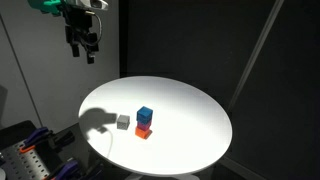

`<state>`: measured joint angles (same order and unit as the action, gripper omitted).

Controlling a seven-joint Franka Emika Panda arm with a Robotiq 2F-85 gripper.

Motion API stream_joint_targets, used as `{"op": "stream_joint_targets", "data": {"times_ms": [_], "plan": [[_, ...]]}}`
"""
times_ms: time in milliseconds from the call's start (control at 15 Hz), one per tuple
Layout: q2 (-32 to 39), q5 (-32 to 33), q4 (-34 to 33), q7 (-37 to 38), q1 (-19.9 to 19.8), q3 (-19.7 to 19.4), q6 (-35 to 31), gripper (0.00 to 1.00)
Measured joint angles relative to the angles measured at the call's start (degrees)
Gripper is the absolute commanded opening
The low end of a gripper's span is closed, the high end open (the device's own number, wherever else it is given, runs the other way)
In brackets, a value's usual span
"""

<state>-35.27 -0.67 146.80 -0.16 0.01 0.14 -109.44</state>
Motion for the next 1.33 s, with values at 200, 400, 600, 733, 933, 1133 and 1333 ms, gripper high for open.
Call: {"op": "stream_joint_targets", "data": {"times_ms": [200,400,600,733,933,1133,1333], "plan": [[0.00,0.00,0.00,0.00,0.00,0.00,0.00,1.00],[0.00,0.00,0.00,0.00,0.00,0.00,0.00,1.00],[0.00,0.00,0.00,0.00,0.00,0.00,0.00,1.00],[0.00,0.00,0.00,0.00,0.00,0.00,0.00,1.00],[0.00,0.00,0.00,0.00,0.00,0.00,0.00,1.00],[0.04,0.00,0.01,0.00,0.00,0.00,-0.01,1.00],[0.59,0.00,0.00,0.23,-0.07,-0.04,-1.63,1.00]]}}
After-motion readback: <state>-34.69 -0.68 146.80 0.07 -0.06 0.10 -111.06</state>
